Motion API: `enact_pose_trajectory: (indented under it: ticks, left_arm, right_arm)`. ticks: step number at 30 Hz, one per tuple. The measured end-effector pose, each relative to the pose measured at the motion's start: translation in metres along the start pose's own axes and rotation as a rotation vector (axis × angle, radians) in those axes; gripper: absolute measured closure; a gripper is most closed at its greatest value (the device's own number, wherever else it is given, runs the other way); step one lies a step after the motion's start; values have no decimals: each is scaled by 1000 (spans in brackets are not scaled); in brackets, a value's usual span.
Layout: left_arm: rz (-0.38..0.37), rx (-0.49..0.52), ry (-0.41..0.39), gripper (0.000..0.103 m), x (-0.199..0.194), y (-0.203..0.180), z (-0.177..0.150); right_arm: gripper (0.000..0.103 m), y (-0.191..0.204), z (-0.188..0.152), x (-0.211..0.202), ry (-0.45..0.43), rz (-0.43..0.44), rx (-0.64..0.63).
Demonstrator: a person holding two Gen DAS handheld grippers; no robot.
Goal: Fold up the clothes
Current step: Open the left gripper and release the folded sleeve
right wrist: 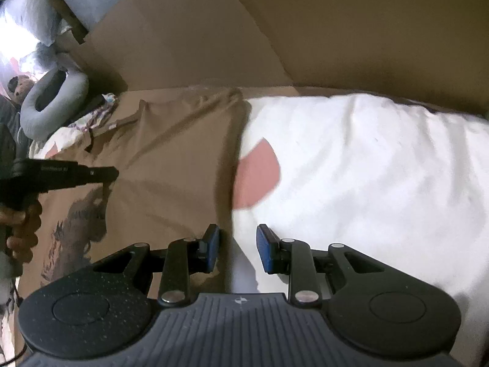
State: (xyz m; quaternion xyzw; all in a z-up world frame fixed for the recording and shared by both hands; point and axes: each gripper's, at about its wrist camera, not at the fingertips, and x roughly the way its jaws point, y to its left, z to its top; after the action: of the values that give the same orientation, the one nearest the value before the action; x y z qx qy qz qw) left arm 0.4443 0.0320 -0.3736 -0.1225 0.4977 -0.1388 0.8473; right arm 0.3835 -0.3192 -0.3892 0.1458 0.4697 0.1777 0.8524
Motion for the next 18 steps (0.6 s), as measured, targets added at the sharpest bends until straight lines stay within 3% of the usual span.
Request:
enact_pose_trajectory:
  ticks: [9, 18]
  left_arm:
    - [-70, -75, 80, 78, -9, -5, -21]
    - [-142, -116, 190, 64, -5, -29, -45]
  right_arm:
    - [69, -13, -10, -32, -25, -10, 66]
    - [69, 15, -12, -25, -10, 28, -6]
